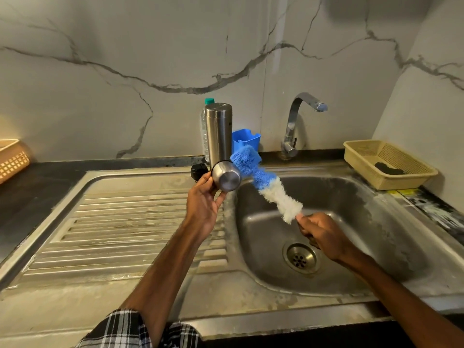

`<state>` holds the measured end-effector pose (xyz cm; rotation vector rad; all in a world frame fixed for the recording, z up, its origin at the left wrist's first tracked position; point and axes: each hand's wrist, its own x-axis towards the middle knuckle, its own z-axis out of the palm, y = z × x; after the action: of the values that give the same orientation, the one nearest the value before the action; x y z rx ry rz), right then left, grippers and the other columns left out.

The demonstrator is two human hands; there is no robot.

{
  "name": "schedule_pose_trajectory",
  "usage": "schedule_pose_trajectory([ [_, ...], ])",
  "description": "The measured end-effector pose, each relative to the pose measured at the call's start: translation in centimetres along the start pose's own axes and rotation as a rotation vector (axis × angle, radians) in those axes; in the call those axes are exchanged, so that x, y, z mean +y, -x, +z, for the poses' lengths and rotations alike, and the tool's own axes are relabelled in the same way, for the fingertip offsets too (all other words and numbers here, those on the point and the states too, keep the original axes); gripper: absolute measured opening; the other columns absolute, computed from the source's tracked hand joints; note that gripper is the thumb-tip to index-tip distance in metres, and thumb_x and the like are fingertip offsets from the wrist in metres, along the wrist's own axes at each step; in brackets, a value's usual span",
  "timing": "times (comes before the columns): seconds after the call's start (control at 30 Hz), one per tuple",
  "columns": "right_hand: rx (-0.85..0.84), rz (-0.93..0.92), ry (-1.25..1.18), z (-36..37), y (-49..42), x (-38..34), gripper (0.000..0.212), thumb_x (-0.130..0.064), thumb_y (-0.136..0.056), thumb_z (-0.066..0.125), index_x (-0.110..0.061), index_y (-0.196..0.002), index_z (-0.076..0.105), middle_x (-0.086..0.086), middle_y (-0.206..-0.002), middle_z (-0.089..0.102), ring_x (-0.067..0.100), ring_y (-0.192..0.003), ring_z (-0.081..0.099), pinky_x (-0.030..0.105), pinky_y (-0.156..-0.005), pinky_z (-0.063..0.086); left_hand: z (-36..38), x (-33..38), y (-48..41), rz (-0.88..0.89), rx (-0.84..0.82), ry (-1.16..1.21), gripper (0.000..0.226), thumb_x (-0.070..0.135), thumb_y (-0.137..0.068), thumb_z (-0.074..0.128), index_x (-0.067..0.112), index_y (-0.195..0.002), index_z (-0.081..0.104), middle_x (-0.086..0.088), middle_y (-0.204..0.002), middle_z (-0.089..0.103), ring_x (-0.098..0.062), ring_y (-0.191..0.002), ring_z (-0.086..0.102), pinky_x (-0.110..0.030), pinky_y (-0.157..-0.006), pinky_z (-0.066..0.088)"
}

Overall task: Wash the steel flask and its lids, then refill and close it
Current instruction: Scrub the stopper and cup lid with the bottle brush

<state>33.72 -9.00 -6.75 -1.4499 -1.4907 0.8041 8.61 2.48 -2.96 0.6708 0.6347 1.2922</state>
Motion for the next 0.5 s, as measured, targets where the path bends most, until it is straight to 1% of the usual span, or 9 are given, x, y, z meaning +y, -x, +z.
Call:
schedule_pose_trajectory([
  [0.1, 0.008, -0.021, -0.004, 0.1, 0.0, 0.0, 0.051, -0.048, -0.091, 0.046, -0.009, -0.057, 0.045, -0.003, -0.048, 0.027, 0.010, -0.043, 0.022, 0.019, -0.044, 0.022, 0.1, -0.1, -0.1, -0.062, 0.013, 0.092, 0.035, 0.005, -0.100, 0.041, 0.008, -0.130, 0.060, -0.014, -0.127, 0.069, -0.022, -0.114, 0.067, -0.032, -0.087, 0.055],
  [0.17, 0.011, -0.017, 0.013, 0.3, -0.1, -0.1, 0.057, -0.057, -0.087, 0.047, -0.008, -0.057, 0.045, -0.001, -0.048, 0.028, 0.011, -0.043, 0.022, 0.021, -0.044, 0.022, 0.3, -0.1, -0.1, -0.103, 0.023, 0.147, 0.036, 0.006, -0.102, 0.041, 0.006, -0.134, 0.058, -0.016, -0.129, 0.068, -0.023, -0.114, 0.068, -0.033, -0.088, 0.056],
  [0.23, 0.024, -0.021, 0.010, 0.4, -0.1, 0.0, 0.062, -0.061, -0.084, 0.046, -0.005, -0.057, 0.045, 0.000, -0.049, 0.028, 0.012, -0.044, 0.022, 0.022, -0.044, 0.021, 0.4, -0.4, 0.1, -0.145, 0.038, 0.206, 0.035, 0.006, -0.102, 0.042, 0.005, -0.133, 0.057, -0.018, -0.128, 0.069, -0.025, -0.115, 0.068, -0.036, -0.092, 0.056],
  [0.3, 0.019, -0.018, -0.013, 0.4, -0.2, 0.2, 0.064, -0.062, -0.084, 0.047, -0.003, -0.058, 0.045, 0.001, -0.051, 0.027, 0.014, -0.046, 0.022, 0.025, -0.045, 0.020, 0.4, -0.7, 0.1, -0.187, 0.057, 0.279, 0.036, 0.006, -0.101, 0.042, 0.003, -0.134, 0.056, -0.018, -0.126, 0.070, -0.027, -0.116, 0.068, -0.039, -0.098, 0.054],
  [0.4, 0.037, 0.001, 0.009, 0.4, -0.3, 0.2, 0.061, -0.065, -0.082, 0.046, -0.008, -0.059, 0.045, -0.001, -0.050, 0.027, 0.012, -0.045, 0.022, 0.024, -0.044, 0.020, 0.6, -1.0, 0.1, -0.259, 0.074, 0.349, 0.037, 0.005, -0.101, 0.042, -0.001, -0.135, 0.056, -0.021, -0.122, 0.071, -0.031, -0.118, 0.066, -0.042, -0.105, 0.050],
  [0.47, 0.056, 0.000, 0.020, 0.5, -0.3, 0.2, 0.059, -0.062, -0.085, 0.045, -0.010, -0.058, 0.045, -0.004, -0.048, 0.028, 0.011, -0.043, 0.022, 0.021, -0.043, 0.021, 1.1, -1.1, 0.4, -0.297, 0.064, 0.373, 0.032, 0.004, -0.103, 0.042, -0.005, -0.130, 0.057, -0.025, -0.116, 0.072, -0.034, -0.115, 0.066, -0.045, -0.105, 0.050],
  [0.5, 0.057, 0.006, 0.008, 0.5, -0.4, 0.2, 0.058, -0.059, -0.088, 0.047, -0.010, -0.058, 0.045, -0.004, -0.048, 0.028, 0.010, -0.043, 0.022, 0.021, -0.043, 0.021, 1.4, -1.1, 0.7, -0.298, 0.060, 0.373, 0.027, 0.005, -0.105, 0.043, -0.006, -0.124, 0.059, -0.025, -0.109, 0.073, -0.034, -0.110, 0.068, -0.046, -0.101, 0.050],
])
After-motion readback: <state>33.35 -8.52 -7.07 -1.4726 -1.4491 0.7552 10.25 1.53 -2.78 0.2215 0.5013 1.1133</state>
